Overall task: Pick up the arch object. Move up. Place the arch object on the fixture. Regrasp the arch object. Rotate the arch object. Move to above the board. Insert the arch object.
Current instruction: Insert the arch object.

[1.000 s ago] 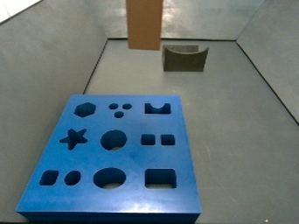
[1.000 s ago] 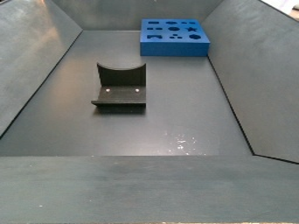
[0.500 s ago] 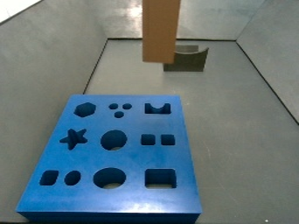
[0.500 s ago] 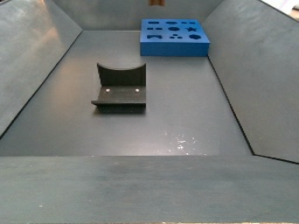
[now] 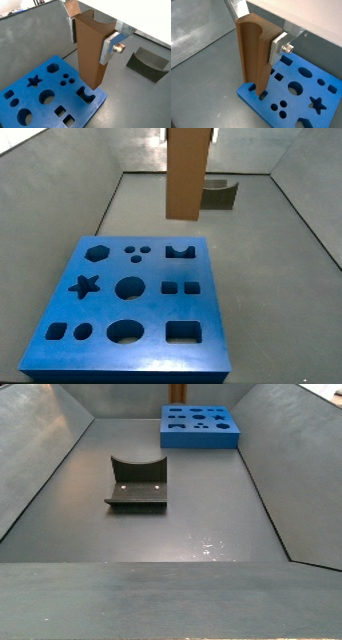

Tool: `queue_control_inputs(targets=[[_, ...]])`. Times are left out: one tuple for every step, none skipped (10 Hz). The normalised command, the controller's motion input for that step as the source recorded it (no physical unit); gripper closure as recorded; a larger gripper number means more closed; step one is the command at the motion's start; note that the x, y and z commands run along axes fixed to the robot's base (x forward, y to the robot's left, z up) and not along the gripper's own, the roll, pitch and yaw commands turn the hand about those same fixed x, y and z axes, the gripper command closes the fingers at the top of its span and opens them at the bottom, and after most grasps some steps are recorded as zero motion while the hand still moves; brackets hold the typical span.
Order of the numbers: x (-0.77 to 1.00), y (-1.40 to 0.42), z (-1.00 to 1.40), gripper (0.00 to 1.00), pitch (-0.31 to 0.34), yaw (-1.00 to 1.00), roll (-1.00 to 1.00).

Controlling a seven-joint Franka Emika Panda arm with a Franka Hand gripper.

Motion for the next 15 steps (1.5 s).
queue_control_inputs(targets=[[0.00,-0.13,-0.33,1.00,-0.044,0.00,0.12],[0.00,-0.16,-0.27,1.00,-0.049,0.00,0.08],[0.00,-0.19,-0.23,1.00,-0.087,0.00,0.08],[0.00,-0.17,-0.23,1.00,-0.096,0.00,0.08],[0.00,-0.15,-0.24,1.00,-0.100,0.00,0.08],[0.00,-0.10,-0.29,1.00,-0.099,0.00,0.09],[0.00,-0.05,-0.28,1.00,-0.110,0.00,0.07],[0.00,0.00,-0.26,1.00,-0.111,0.00,0.02],[0.00,0.00,-0.26,1.00,-0.114,0.00,0.01],[0.05,0.00,-0.22,1.00,-0.130,0.00,0.00],[0.07,0.00,-0.23,1.00,-0.137,0.00,0.00],[0.07,0.00,-0.23,1.00,-0.131,0.00,0.00],[0.06,0.00,-0.22,1.00,-0.126,0.00,0.00],[0.10,0.00,-0.17,1.00,-0.104,0.00,0.00],[0.19,0.06,-0.08,1.00,-0.046,0.00,0.00]])
